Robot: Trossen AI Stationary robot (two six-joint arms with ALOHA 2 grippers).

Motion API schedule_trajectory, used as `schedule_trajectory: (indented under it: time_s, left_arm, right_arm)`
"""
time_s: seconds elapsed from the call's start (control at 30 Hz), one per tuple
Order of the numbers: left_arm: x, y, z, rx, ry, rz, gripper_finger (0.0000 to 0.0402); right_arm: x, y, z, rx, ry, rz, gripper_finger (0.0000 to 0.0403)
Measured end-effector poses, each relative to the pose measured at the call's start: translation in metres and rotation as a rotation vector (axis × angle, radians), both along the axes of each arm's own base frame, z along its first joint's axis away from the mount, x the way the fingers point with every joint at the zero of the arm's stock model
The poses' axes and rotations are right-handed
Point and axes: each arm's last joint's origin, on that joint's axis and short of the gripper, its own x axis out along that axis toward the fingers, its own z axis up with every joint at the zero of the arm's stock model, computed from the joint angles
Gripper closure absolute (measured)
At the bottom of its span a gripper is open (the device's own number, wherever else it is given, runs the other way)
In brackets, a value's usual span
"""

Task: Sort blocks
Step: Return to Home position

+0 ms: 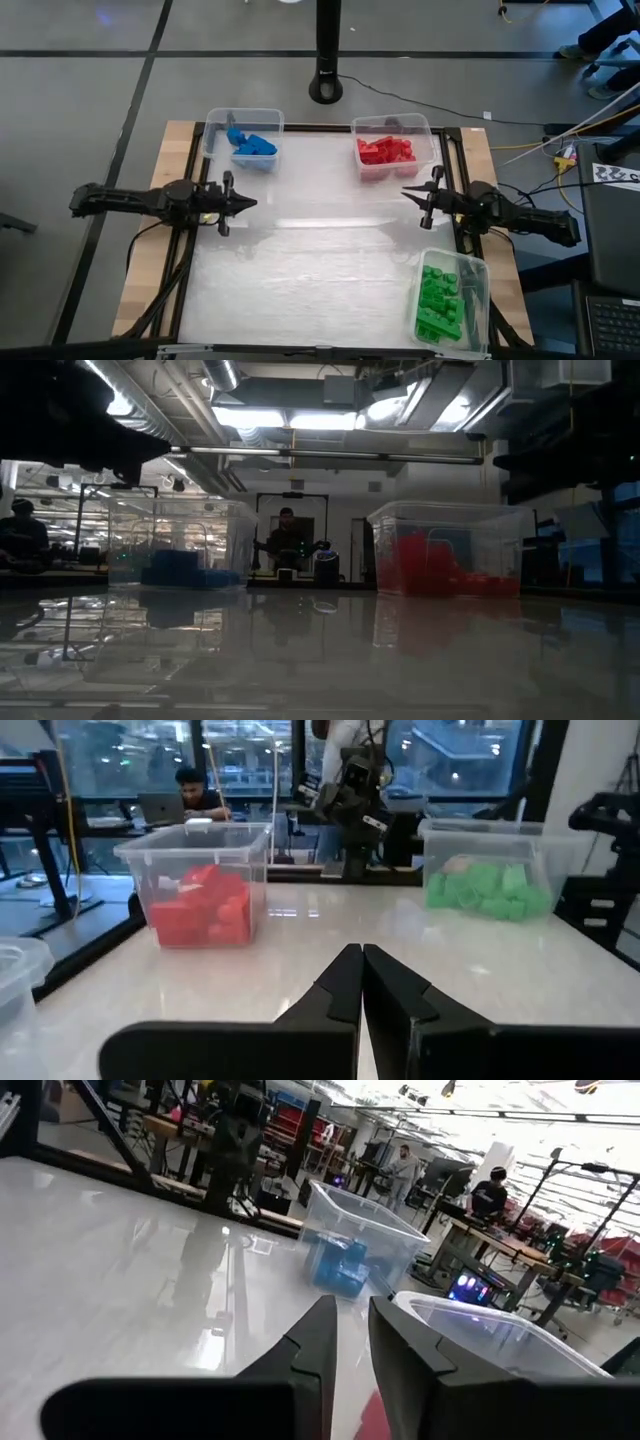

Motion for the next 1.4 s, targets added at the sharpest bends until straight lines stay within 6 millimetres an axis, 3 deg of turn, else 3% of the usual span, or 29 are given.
schedule_trajectory:
  time_s: [0.1,0.3,1.4]
  left_arm:
    - [-0.0052,0.0001,-0.0051,0.015,0.045,0.0,0.04]
    - [-0.0111,0.0008,0.0014,0.027,-0.036,0.007,0.04]
    - [-0.0106,0.0018,0.0009,-0.028,-0.036,0.028,0.04]
  right_arm:
    - [0.0001,0.0,-0.0011,-0.001,0.011,0.002,0.0338]
    - [0.0003,0.0008,-0.0023,-0.005,0.022,0.028,0.0338]
    - [0.0005,0.0007,-0.004,-0.003,0.032,0.028,0.0338]
